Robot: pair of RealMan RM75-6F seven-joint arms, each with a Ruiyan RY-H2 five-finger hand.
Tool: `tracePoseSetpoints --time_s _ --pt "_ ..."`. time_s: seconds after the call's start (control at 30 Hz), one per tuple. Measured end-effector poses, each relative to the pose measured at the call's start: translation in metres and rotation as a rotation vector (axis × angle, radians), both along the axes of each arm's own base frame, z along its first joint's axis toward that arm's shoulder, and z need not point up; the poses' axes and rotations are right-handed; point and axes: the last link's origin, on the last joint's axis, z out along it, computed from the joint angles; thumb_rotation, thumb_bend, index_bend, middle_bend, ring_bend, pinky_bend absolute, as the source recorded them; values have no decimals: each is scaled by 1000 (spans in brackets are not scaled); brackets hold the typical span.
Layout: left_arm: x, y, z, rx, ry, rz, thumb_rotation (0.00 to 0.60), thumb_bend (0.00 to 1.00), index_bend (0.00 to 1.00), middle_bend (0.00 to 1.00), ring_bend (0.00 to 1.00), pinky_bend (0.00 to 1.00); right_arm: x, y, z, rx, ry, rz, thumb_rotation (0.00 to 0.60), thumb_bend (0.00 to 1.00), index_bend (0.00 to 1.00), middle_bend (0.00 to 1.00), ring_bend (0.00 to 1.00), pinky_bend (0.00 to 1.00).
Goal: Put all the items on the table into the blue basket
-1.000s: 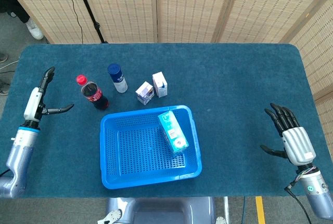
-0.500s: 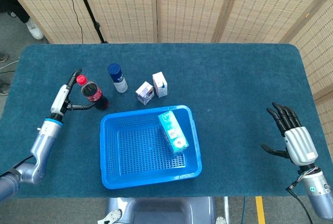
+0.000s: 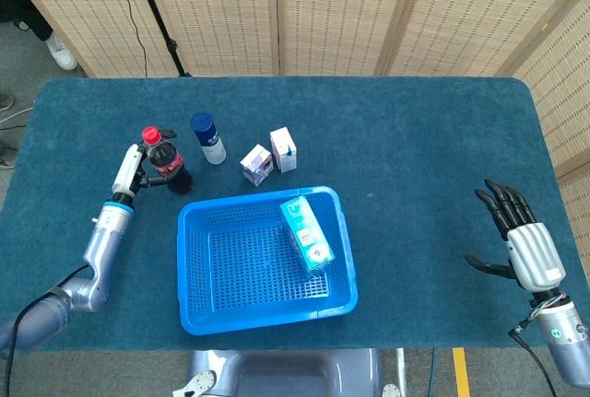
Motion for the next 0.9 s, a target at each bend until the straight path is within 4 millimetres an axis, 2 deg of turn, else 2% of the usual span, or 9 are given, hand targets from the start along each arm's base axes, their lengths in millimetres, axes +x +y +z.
tracePoseSetpoints --time_s 0.2,0.5,0.7,0.9 --pt "1 -3 5 29 -37 4 600 503 567 408 321 398 0 0 -1 2 1 0 600 0 34 0 0 49" --pt "13 -14 42 92 -114 -75 600 503 582 420 331 398 2 1 -3 9 2 2 600 0 35 0 0 49" --pt "37 -35 68 70 -144 -186 600 503 582 419 331 398 4 2 -4 8 1 5 600 0 37 0 0 49" --pt "77 -68 87 -1 -195 -360 600 503 582 419 331 398 5 2 -5 5 0 8 600 0 39 0 0 49"
